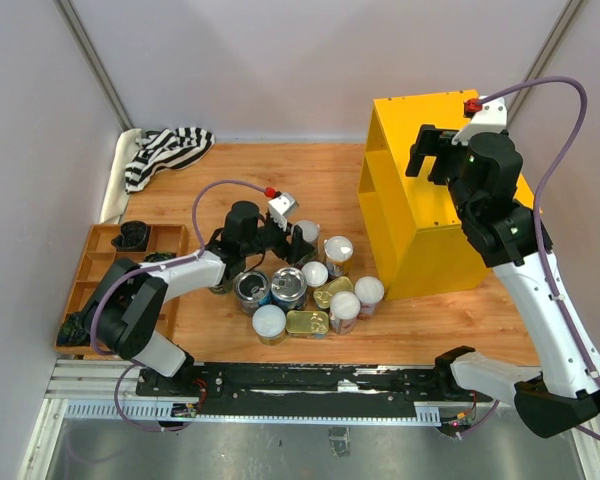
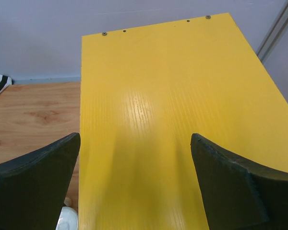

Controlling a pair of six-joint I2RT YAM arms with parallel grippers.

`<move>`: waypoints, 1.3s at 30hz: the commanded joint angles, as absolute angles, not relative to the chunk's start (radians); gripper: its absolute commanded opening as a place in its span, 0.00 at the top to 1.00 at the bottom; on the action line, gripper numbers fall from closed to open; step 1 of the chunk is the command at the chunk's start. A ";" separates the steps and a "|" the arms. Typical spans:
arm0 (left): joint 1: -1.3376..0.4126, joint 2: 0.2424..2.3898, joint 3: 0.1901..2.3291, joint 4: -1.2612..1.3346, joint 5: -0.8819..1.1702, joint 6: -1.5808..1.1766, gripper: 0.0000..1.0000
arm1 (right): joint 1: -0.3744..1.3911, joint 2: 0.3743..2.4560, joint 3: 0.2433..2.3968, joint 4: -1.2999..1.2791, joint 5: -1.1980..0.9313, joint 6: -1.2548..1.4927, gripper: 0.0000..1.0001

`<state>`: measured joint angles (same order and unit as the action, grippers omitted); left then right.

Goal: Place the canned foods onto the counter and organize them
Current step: Pick up the canned food from the center of the board.

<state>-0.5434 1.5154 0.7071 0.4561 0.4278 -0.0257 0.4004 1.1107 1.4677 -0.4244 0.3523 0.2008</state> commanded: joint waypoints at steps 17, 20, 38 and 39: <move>-0.552 1.457 0.758 0.546 0.384 -0.030 0.99 | 0.407 1.050 1.429 -0.381 0.368 0.165 0.02; -0.552 1.452 0.809 0.527 0.384 -0.034 0.99 | 0.407 1.038 1.422 -0.376 0.366 0.161 0.02; -0.552 1.391 1.249 0.088 0.350 0.046 0.99 | 0.407 1.011 1.403 -0.360 0.343 0.142 0.02; -0.552 1.390 1.295 0.054 0.347 0.059 1.00 | 0.407 1.016 1.406 -0.360 0.334 0.143 0.02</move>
<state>-0.5468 1.4799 1.0775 0.0753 0.3565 -0.0017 0.4004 1.0225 1.4075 -0.3897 0.3496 0.1635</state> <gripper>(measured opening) 0.696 0.984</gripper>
